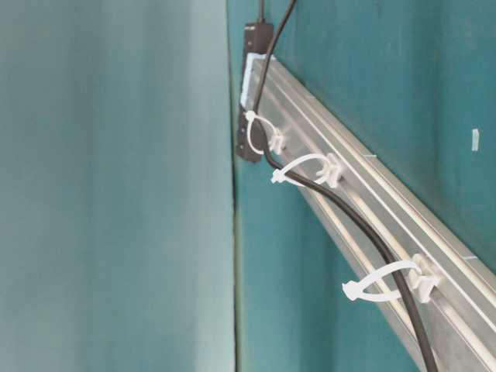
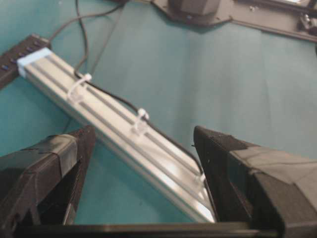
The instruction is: Pass the USB cable through three rings with both arms.
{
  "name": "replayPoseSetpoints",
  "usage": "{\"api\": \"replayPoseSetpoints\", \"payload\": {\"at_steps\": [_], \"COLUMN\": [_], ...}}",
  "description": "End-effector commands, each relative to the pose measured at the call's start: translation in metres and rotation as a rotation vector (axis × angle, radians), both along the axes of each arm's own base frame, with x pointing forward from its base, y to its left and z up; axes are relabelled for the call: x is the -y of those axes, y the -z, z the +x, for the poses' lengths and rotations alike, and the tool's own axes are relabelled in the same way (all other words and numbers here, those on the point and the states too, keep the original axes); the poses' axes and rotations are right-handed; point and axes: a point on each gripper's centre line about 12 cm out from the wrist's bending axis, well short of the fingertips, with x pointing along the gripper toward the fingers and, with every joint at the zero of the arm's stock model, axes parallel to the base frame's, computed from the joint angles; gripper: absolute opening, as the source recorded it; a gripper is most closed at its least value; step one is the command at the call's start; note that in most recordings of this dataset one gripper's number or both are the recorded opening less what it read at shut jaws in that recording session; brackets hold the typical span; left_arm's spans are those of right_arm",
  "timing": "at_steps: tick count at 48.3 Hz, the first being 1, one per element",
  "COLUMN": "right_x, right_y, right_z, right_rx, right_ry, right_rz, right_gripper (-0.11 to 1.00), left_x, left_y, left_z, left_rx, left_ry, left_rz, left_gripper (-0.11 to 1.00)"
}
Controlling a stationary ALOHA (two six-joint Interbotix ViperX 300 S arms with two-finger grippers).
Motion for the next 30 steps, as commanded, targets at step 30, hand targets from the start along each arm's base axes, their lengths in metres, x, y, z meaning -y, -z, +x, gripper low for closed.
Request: {"api": "replayPoseSetpoints", "payload": {"at_steps": [30], "right_x": [-0.012], "right_y": [0.005], "right_z": [-0.006], "right_rx": [0.016], "right_ry": [-0.013], "right_rz": [0.147], "right_gripper": [0.88], "left_x": [-0.001], "left_y": [-0.01], "left_z": [0.001], "left_rx": [0.024], "left_ry": [-0.004], "left_rz": [0.01], "left_gripper": [0.88]}}
